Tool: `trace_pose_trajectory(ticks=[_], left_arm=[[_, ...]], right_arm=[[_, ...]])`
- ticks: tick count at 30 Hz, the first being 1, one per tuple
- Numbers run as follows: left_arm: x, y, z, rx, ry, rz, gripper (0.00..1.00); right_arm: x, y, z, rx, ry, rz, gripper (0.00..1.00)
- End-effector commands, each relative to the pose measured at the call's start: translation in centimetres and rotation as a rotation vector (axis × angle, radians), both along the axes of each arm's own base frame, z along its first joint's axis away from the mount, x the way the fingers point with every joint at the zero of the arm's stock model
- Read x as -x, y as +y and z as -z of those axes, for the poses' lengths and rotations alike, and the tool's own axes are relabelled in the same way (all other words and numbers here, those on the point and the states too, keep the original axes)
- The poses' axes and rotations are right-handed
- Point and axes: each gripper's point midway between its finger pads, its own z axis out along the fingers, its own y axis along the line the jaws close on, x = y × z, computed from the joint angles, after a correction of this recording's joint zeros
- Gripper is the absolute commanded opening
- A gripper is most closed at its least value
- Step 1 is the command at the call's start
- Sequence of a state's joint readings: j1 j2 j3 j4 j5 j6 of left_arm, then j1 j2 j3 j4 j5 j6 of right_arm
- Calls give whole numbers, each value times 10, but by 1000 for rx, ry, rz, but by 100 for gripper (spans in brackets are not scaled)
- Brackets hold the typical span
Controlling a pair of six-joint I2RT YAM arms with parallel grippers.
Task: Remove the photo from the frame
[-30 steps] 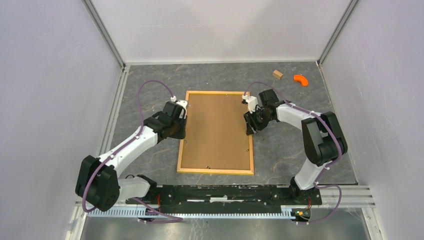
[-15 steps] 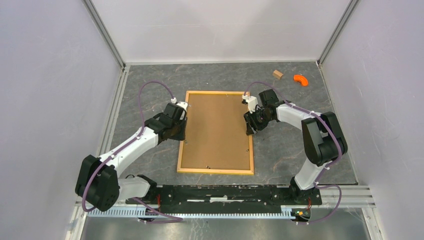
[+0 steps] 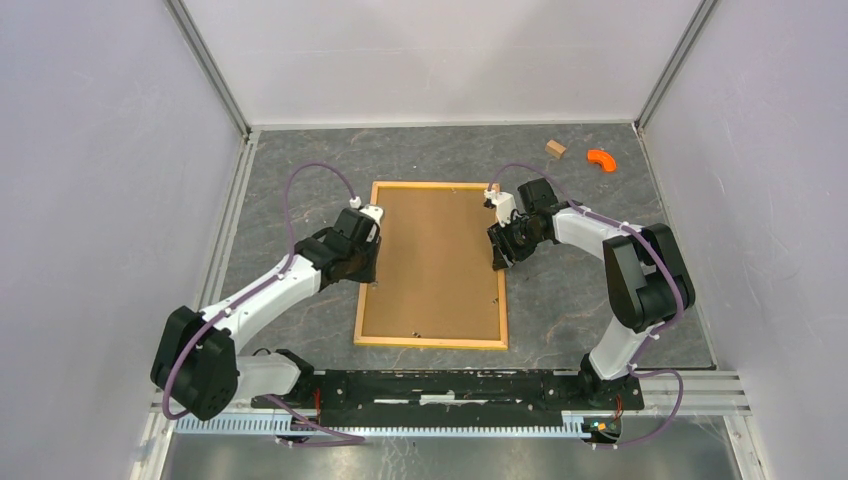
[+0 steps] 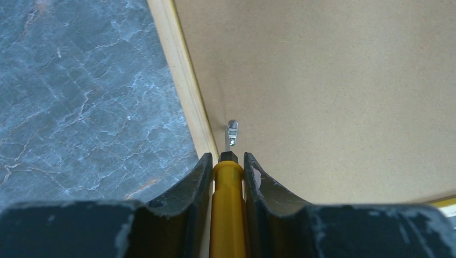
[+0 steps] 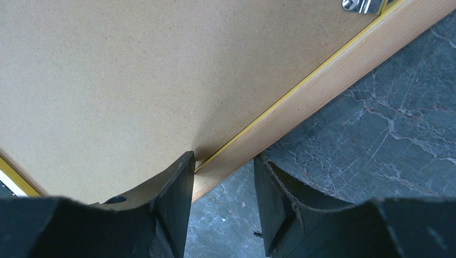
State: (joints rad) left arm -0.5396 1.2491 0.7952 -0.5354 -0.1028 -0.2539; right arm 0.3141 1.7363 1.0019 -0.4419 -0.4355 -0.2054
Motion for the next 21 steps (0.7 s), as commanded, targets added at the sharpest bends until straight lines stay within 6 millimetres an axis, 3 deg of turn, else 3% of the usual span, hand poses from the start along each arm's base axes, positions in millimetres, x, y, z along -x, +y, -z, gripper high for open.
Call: trace_pose_trajectory(ticks=[1, 10, 15, 21], left_arm=[[6, -21, 0, 60, 9, 45, 2], [11, -31, -1, 84, 19, 105, 2], [5, -59, -41, 153, -33, 311, 2], [-23, -58, -78, 68, -111, 494, 2]], right_arm=[[11, -7, 20, 43, 45, 1, 50], [12, -7, 20, 45, 49, 0, 50], [13, -7, 18, 44, 43, -2, 50], [15, -5, 14, 28, 43, -23, 52]])
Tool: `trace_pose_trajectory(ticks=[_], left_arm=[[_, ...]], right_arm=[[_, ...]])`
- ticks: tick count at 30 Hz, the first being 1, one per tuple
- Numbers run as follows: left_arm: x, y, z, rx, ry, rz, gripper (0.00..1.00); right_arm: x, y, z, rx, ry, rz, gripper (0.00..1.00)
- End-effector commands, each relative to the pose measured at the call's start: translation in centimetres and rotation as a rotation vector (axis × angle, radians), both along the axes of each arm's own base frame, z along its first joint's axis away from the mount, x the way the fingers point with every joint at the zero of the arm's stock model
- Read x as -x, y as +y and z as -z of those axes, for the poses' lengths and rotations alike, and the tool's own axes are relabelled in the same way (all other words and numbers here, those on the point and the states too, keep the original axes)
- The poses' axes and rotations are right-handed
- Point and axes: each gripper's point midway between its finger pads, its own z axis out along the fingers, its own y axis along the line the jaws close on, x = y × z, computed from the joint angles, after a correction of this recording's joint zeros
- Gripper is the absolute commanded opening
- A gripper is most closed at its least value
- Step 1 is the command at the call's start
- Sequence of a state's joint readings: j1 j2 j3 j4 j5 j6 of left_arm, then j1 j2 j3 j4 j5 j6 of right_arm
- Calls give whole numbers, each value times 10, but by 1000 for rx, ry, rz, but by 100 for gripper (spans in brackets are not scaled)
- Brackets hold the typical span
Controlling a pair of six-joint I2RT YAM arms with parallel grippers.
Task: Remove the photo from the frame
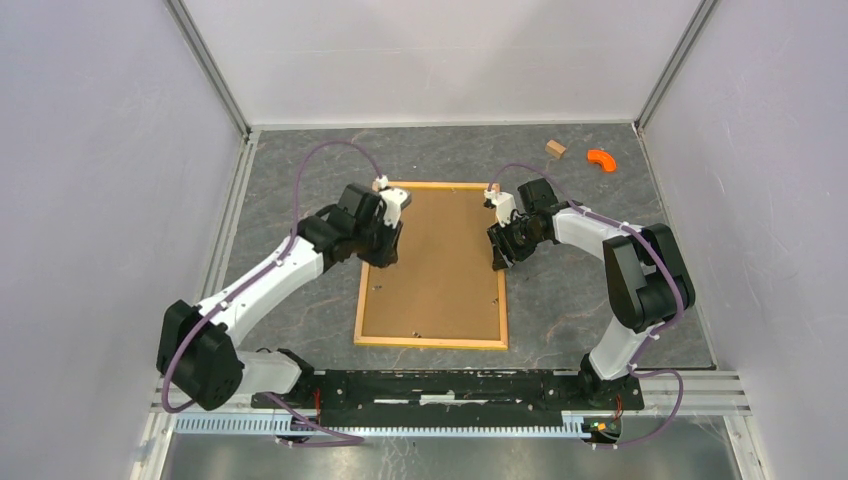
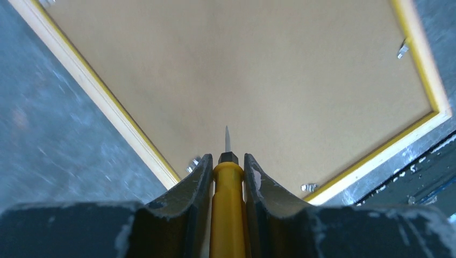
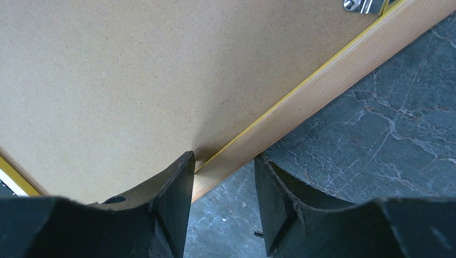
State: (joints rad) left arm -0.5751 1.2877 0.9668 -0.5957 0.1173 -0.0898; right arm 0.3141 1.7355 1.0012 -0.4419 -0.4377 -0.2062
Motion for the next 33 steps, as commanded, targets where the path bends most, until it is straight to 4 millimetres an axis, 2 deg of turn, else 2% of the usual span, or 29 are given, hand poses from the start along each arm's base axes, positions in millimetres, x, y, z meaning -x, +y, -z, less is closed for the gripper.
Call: trace_pose_trajectory(ticks=[1, 6, 13, 18, 23, 33], left_arm=[[-27, -5, -37, -43, -113, 208, 2], [-67, 5, -43, -69, -97, 280, 2], [-157, 31, -51, -176, -208, 217, 2], [-202, 38, -54, -224, -265, 206, 2], [-219, 37, -43, -254, -263, 222, 2], [-218, 38, -6, -268, -203, 234, 2]], right_arm=[[15, -4, 14, 26, 43, -25, 52], [13, -4, 12, 28, 34, -27, 52], [12, -4, 11, 26, 27, -26, 52], [12, -2, 11, 15, 33, -34, 52], [11, -4, 13, 28, 35, -35, 51], [12, -5, 16, 35, 38, -33, 51]])
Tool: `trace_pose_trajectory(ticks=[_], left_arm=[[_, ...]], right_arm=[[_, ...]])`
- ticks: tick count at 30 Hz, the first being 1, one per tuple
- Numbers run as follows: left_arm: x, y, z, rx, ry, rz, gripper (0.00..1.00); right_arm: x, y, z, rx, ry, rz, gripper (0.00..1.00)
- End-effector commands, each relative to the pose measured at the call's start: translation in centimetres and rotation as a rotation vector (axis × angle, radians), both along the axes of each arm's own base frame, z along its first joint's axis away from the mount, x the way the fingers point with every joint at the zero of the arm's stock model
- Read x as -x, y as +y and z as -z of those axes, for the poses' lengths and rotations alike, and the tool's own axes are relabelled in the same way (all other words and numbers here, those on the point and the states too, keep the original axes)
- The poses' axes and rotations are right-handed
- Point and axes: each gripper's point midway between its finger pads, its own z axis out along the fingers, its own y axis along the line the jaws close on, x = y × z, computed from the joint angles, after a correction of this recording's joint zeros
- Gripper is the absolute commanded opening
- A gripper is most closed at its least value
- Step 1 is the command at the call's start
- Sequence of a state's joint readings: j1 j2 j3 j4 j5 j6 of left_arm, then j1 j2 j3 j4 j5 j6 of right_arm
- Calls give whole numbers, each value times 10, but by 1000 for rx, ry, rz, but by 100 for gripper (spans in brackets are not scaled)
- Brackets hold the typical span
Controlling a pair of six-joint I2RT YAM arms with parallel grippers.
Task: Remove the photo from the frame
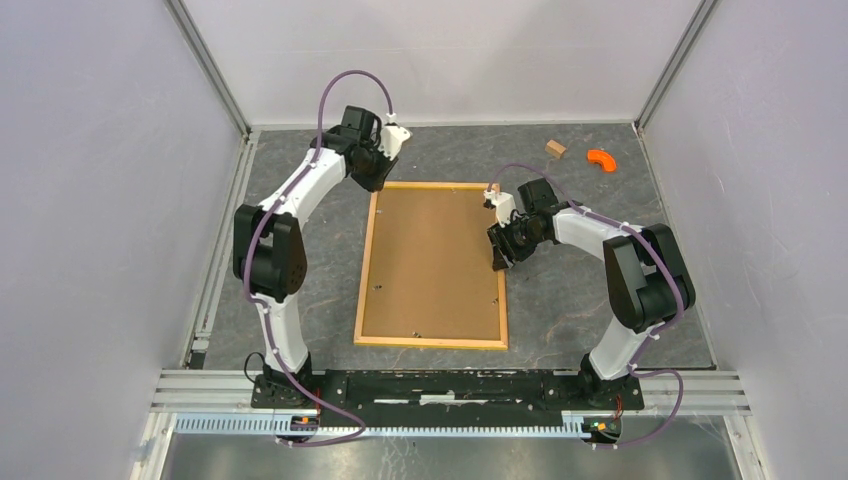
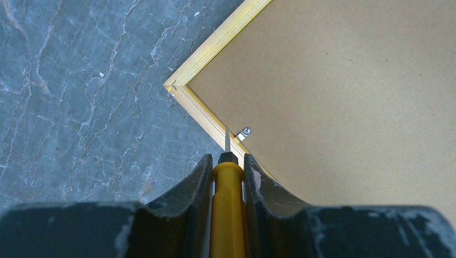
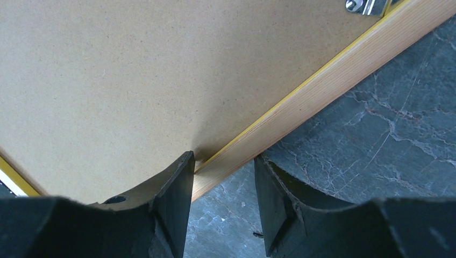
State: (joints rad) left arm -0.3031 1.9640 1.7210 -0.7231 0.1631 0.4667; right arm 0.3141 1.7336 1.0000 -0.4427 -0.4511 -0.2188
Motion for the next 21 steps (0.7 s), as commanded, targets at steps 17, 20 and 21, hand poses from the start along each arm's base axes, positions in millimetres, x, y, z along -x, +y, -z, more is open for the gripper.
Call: trace_pose_trajectory(ticks=[17, 20, 21], left_arm=[[-2, 5, 39, -39, 31, 32, 2], [-2, 8, 43, -45, 33, 25, 2], [-2, 9, 45, -48, 31, 25, 2]], right_arm=[[14, -9, 18, 53, 40, -14, 50], [15, -9, 18, 54, 38, -14, 50], [15, -10, 18, 56, 39, -14, 50]])
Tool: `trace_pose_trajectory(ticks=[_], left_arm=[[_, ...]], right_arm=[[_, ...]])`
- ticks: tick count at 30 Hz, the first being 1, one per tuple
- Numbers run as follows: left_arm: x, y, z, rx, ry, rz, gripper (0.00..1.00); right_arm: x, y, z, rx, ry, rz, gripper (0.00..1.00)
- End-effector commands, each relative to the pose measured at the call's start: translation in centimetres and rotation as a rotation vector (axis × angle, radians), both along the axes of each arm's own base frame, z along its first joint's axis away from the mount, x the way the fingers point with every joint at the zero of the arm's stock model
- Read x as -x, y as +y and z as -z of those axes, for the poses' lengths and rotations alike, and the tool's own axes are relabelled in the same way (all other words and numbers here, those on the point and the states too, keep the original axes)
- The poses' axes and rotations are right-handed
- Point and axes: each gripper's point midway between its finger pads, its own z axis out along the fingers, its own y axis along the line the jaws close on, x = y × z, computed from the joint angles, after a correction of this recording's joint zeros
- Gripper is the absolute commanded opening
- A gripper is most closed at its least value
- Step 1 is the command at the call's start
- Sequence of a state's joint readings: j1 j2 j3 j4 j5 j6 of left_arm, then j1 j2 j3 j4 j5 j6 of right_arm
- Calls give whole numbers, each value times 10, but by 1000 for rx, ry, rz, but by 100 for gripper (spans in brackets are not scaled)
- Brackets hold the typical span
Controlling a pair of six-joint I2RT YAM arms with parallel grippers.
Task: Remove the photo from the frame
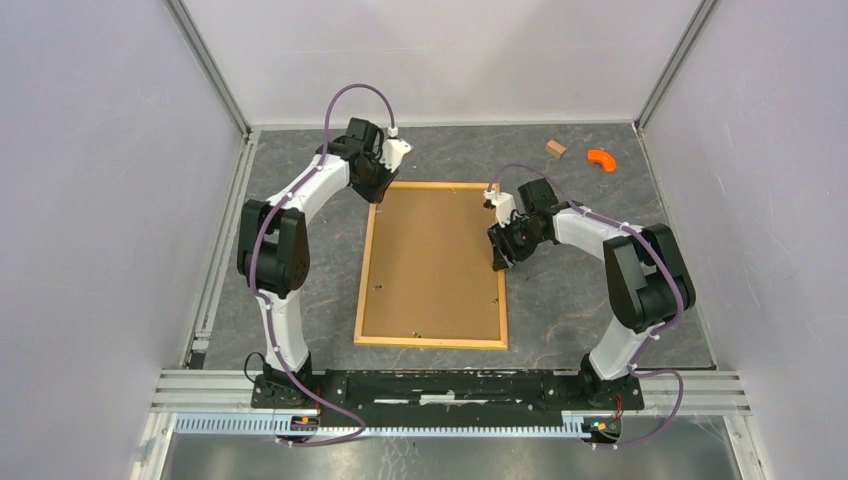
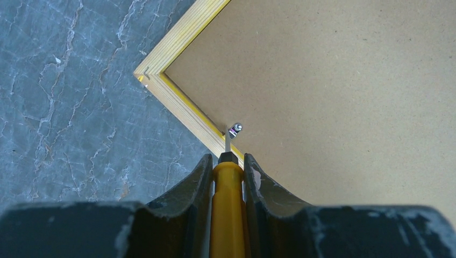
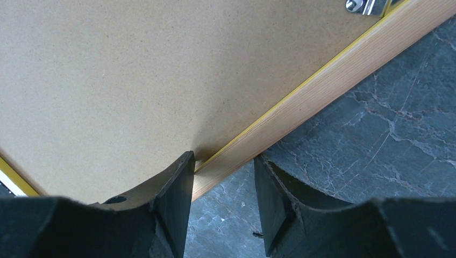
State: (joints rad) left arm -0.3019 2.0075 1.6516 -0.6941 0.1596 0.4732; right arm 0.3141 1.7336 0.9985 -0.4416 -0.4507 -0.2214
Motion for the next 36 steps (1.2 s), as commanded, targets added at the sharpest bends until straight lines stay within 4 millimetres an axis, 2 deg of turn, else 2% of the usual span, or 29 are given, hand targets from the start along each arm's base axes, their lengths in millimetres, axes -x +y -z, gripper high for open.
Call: trace_pose_trajectory(ticks=[1, 12, 24, 36], left_arm=[[-11, 6, 6, -20, -44, 23, 2], [-16, 8, 12, -33, -59, 21, 2], [21, 15, 21, -43, 7, 65, 2], [53, 13, 27, -18, 65, 110, 2]], right_arm=[[15, -10, 18, 55, 41, -11, 50], [17, -10, 17, 55, 41, -11, 50], [17, -12, 18, 59, 38, -8, 50], [17, -11, 22, 64, 50, 5, 49]])
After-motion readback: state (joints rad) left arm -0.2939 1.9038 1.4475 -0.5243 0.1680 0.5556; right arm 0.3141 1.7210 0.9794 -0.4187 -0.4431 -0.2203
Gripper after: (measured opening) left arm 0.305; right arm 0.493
